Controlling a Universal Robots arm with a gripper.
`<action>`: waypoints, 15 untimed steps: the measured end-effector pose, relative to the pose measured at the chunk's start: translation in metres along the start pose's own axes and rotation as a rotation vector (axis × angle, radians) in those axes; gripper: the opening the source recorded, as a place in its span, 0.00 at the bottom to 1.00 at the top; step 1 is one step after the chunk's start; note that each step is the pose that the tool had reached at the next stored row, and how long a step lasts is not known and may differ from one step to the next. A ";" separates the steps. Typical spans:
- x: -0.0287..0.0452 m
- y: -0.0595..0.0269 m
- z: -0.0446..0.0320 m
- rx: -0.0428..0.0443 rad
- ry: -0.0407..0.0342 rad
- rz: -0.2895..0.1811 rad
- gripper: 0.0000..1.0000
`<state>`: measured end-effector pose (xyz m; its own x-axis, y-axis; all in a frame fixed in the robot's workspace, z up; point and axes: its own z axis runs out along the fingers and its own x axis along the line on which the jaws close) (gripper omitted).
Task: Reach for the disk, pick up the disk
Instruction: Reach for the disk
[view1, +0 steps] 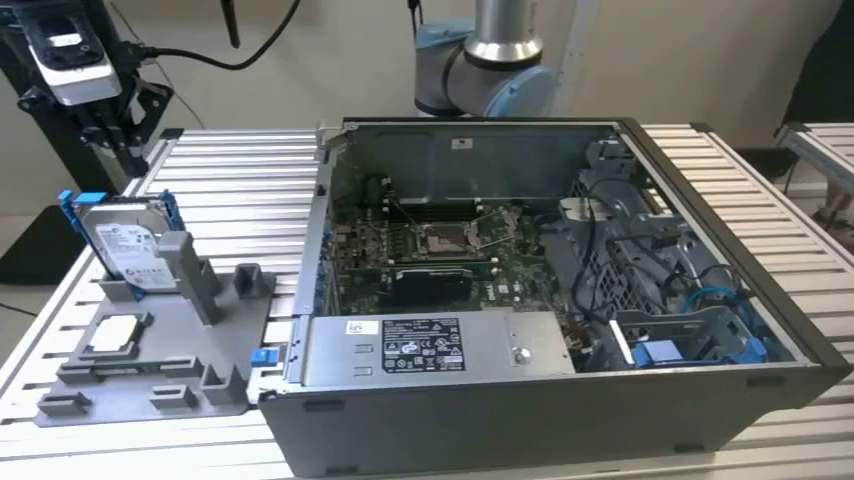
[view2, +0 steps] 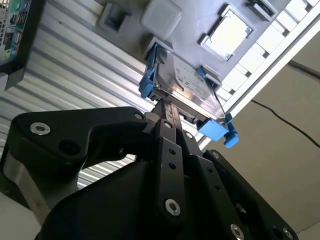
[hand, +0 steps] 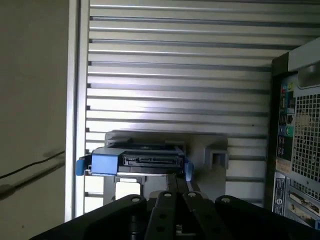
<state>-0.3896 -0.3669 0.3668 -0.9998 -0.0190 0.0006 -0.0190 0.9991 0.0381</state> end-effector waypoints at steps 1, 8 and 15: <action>0.0026 0.0012 0.0001 0.0000 0.0000 0.000 0.00; 0.0286 0.0071 0.0009 -0.0001 -0.0001 0.000 0.00; 0.0557 0.0122 0.0018 -0.0001 -0.0001 0.000 0.00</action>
<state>-0.4455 -0.3558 0.3655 -0.9998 -0.0191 0.0005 -0.0191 0.9991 0.0382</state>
